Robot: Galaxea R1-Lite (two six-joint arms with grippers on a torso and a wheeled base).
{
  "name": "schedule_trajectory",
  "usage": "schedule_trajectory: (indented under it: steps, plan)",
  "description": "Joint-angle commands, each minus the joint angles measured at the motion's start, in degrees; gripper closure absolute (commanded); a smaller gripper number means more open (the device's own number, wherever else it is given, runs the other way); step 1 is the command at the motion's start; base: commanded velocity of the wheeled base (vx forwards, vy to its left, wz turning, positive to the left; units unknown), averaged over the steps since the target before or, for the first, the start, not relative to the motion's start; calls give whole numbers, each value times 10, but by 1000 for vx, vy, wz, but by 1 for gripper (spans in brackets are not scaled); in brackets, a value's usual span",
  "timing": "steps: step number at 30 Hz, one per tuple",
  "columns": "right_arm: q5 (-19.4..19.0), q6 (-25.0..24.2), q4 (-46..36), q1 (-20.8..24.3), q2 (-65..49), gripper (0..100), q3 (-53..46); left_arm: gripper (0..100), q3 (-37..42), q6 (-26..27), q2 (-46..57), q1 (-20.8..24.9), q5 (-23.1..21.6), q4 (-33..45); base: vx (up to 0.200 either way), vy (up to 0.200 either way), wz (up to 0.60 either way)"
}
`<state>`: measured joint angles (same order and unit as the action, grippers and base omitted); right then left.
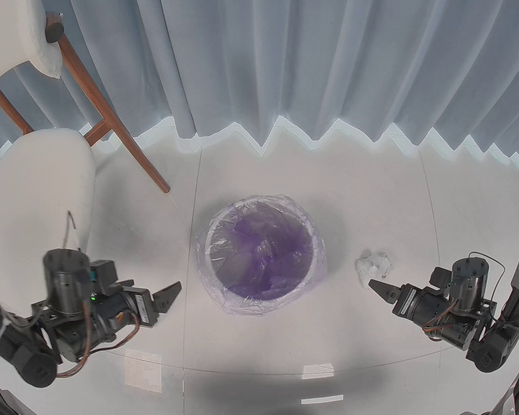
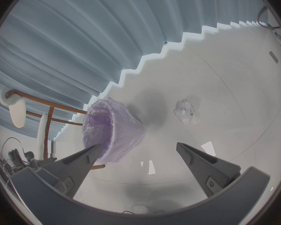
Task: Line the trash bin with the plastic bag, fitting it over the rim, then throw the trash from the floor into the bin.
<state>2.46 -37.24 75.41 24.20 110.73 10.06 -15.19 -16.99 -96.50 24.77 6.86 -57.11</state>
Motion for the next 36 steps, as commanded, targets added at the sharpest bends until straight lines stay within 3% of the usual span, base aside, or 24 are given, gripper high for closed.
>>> schedule_trajectory:
  steps: [1,8,14,16,19,22,32,36]
  plan:
    - [3,30,92,2,-29,0,-101,0,68,-1,233,-30,-17,-4,0,0,0]
    - [4,40,93,0,-72,0,-101,0,66,-1,297,-68,-19,-3,0,0,0]
    - [20,40,91,-24,-74,0,-101,0,110,6,328,-109,-19,-4,0,0,0]
    - [24,44,91,-41,-73,0,-101,0,110,6,331,-113,-19,-5,0,0,0]
    - [23,74,91,-121,-50,0,-90,0,128,7,348,-113,-19,-3,0,0,0]
    - [21,83,91,-161,-33,0,-65,0,139,16,351,-113,-19,-3,0,0,0]
    - [4,92,86,-165,27,0,10,0,127,12,344,-122,-39,28,0,0,0]
    - [-12,104,20,-181,56,0,89,0,122,-17,340,-127,-58,48,-150,0,0]
